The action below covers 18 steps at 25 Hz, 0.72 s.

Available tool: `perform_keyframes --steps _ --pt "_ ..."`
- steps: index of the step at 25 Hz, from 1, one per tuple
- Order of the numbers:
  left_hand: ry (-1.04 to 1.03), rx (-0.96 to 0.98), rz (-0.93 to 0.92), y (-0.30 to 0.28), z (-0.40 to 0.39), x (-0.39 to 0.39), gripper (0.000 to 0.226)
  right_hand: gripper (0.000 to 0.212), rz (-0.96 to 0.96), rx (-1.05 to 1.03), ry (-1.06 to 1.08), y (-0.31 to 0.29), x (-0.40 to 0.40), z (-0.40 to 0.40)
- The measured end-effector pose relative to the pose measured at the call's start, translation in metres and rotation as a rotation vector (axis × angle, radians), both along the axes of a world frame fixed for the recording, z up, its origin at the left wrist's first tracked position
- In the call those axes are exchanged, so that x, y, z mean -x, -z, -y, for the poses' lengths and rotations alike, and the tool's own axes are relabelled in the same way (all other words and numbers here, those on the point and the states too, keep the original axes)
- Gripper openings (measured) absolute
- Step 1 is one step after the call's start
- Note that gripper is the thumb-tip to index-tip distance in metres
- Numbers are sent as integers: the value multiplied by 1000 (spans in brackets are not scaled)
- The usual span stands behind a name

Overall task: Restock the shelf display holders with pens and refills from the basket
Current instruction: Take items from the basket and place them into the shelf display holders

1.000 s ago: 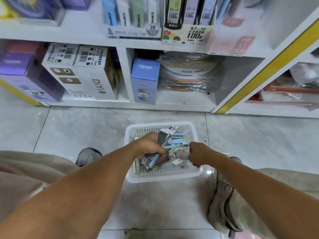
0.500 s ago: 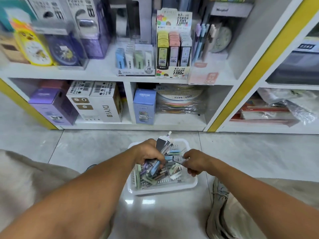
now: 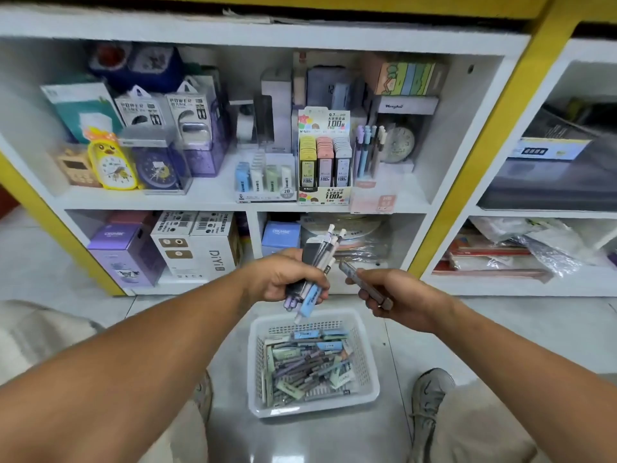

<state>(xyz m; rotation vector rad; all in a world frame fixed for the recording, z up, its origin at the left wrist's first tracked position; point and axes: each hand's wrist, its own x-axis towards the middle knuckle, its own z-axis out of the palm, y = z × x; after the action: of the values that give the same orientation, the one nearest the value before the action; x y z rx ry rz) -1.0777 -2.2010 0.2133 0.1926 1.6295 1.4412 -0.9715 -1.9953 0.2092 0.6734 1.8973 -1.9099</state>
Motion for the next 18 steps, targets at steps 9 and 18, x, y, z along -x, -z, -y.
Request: perform_keyframes --steps 9,18 --pt "-90 -142 70 -96 -3 34 19 16 -275 23 79 -114 38 0" --pt "-269 -224 105 -120 -27 66 6 13 -369 -41 68 -134 91 -5"
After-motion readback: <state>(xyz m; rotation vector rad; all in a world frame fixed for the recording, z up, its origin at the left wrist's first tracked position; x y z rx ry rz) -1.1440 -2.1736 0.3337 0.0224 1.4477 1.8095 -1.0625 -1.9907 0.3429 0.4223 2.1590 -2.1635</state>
